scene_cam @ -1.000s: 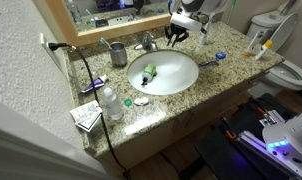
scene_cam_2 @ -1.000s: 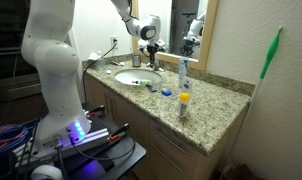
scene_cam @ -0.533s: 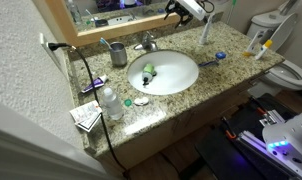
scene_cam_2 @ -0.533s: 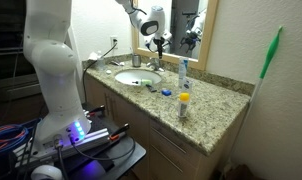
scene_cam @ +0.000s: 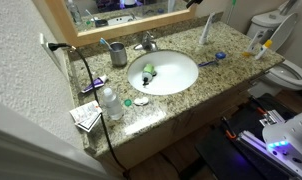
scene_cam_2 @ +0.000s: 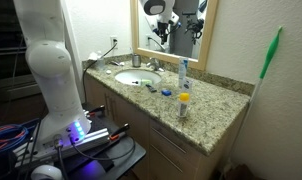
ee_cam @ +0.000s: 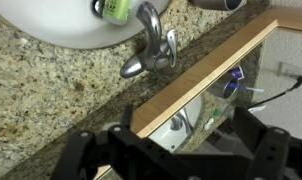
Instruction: Run water over the green bottle
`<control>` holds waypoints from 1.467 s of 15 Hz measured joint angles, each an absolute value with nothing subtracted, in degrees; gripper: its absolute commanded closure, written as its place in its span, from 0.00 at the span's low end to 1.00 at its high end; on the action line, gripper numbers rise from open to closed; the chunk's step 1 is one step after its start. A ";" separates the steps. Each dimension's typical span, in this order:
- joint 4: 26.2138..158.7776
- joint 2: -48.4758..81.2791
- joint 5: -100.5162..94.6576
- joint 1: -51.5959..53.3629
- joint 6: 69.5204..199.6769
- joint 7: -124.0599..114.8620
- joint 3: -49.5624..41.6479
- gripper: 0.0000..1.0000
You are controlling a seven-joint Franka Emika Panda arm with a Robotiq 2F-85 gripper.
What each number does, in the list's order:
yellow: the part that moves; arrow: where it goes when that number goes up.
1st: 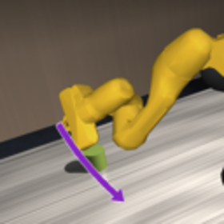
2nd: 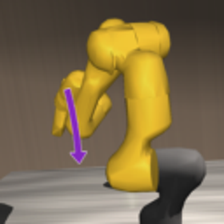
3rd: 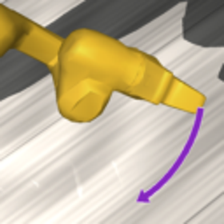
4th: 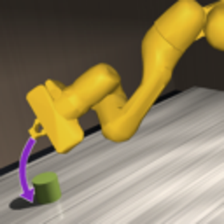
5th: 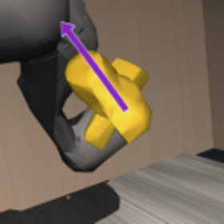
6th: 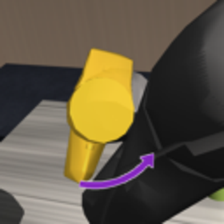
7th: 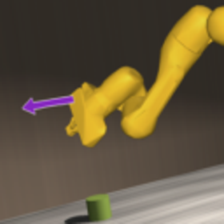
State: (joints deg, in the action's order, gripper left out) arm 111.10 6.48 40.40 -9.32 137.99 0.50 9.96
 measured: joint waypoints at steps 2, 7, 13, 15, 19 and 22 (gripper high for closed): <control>111.05 6.88 38.31 -7.53 136.99 -0.25 8.16 0.00; 107.01 11.76 33.20 -1.94 130.52 1.15 7.35 0.00; 102.21 16.61 28.52 0.92 131.03 0.32 7.17 0.00; 102.29 17.76 25.89 1.30 131.38 -0.12 7.04 0.00; 102.26 23.15 24.54 3.80 137.36 -0.08 7.50 0.00; 101.54 27.50 24.22 5.67 143.67 -0.17 8.17 0.34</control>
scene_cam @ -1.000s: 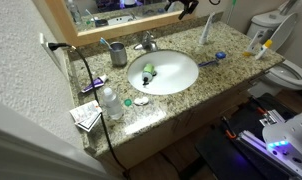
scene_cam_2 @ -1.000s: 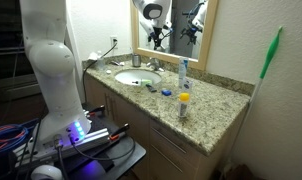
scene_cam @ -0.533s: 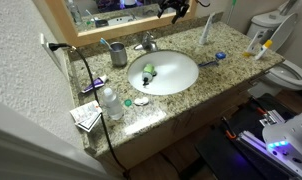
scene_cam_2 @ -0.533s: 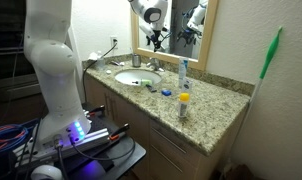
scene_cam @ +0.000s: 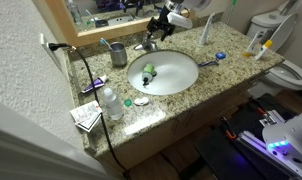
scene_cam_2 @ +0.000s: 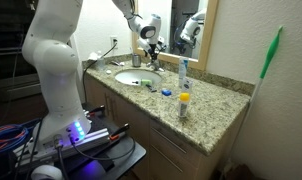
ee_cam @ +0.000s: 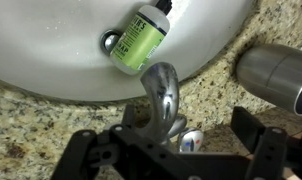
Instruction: Run water over the green bottle
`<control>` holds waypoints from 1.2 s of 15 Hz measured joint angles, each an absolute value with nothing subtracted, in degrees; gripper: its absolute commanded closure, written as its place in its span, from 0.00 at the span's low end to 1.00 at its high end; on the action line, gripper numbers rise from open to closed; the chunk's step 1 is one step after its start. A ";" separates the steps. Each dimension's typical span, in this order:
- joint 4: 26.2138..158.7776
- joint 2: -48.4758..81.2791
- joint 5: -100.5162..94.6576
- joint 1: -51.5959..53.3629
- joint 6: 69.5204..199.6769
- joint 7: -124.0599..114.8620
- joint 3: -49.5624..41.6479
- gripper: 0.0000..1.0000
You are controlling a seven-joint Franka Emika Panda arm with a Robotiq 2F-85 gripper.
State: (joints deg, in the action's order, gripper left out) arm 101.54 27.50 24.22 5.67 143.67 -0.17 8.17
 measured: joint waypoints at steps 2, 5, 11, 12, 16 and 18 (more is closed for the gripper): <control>100.52 29.76 23.23 6.49 146.74 -0.52 8.31 0.48; 98.94 31.34 21.12 7.10 149.28 -1.35 8.31 0.69; 97.21 31.35 17.50 7.15 149.57 -2.73 8.10 0.93; 97.18 31.35 17.46 7.15 149.50 -3.12 8.10 0.93; 94.27 32.10 21.30 5.35 145.22 -5.33 8.99 0.93; 91.33 32.67 25.22 3.25 141.58 -5.43 9.85 0.93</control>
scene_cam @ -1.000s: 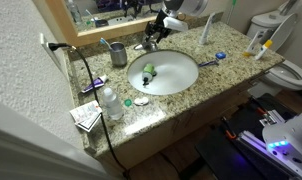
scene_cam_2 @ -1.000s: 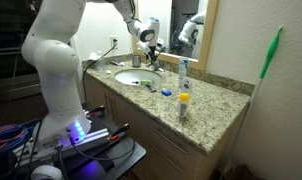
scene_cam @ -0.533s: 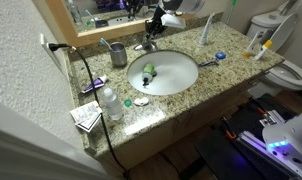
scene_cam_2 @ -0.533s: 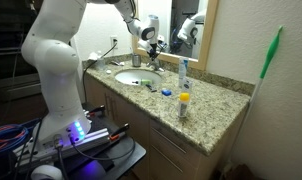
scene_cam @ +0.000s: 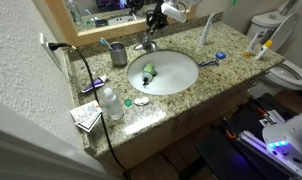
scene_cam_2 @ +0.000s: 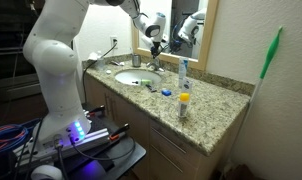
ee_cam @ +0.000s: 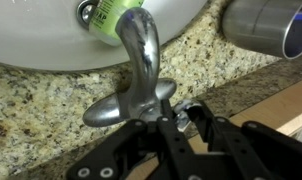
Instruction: Run water over the green bottle
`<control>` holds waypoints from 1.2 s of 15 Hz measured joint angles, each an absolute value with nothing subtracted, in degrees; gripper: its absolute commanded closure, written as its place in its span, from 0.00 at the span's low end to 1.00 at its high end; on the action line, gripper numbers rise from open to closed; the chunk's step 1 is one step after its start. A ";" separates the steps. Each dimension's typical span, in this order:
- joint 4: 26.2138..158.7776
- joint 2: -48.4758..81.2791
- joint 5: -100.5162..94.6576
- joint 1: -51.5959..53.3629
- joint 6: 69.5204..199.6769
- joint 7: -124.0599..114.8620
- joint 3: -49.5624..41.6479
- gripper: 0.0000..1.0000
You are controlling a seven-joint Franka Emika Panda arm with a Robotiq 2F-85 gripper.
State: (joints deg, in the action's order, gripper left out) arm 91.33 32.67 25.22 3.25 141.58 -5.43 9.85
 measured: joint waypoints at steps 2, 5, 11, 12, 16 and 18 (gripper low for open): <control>88.99 32.60 28.93 1.35 136.45 -5.79 10.50 0.93; 85.89 29.63 35.68 -1.62 126.65 -7.12 11.22 0.93; 83.94 24.91 43.78 -2.36 117.75 -12.38 9.85 0.25; 83.94 24.39 43.73 -2.27 116.11 -13.17 9.26 0.17; 84.06 21.96 39.48 -1.94 104.94 -17.63 6.19 0.00; 84.69 20.72 37.15 -1.62 99.53 -19.50 5.38 0.01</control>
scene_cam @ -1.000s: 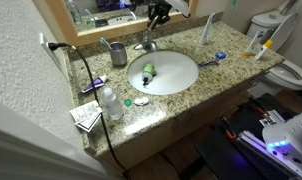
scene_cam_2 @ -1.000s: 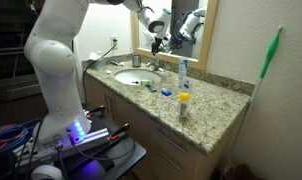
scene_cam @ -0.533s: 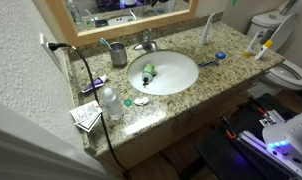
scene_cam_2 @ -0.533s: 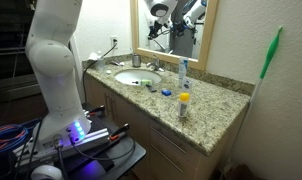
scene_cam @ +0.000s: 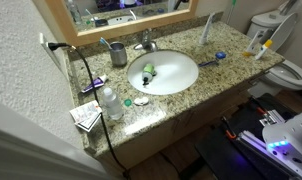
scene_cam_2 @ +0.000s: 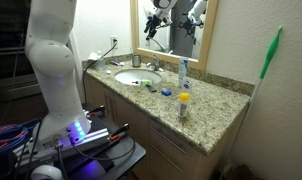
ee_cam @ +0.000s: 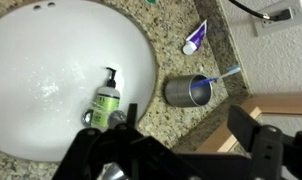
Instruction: Run water over the green bottle
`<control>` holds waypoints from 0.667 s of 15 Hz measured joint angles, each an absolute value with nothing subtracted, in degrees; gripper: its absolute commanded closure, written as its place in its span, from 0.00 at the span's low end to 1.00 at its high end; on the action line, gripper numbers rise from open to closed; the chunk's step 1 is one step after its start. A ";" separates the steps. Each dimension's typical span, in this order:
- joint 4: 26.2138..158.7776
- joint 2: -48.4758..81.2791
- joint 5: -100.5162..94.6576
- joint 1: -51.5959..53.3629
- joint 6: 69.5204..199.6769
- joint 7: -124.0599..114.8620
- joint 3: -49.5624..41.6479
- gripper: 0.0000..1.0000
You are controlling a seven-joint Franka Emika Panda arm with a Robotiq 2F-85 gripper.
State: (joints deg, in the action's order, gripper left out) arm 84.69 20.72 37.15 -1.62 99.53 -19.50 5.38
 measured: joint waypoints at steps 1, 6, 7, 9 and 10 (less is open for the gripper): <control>84.74 20.50 37.10 -1.43 99.13 -19.59 5.25 0.00; 84.68 20.65 36.42 -1.09 99.18 -19.99 4.86 0.00; 84.84 20.80 35.14 -0.69 98.99 -20.68 4.72 0.00; 86.28 21.25 32.04 1.01 98.82 -22.03 4.69 0.00; 87.56 21.44 30.64 2.34 98.92 -22.64 4.74 0.00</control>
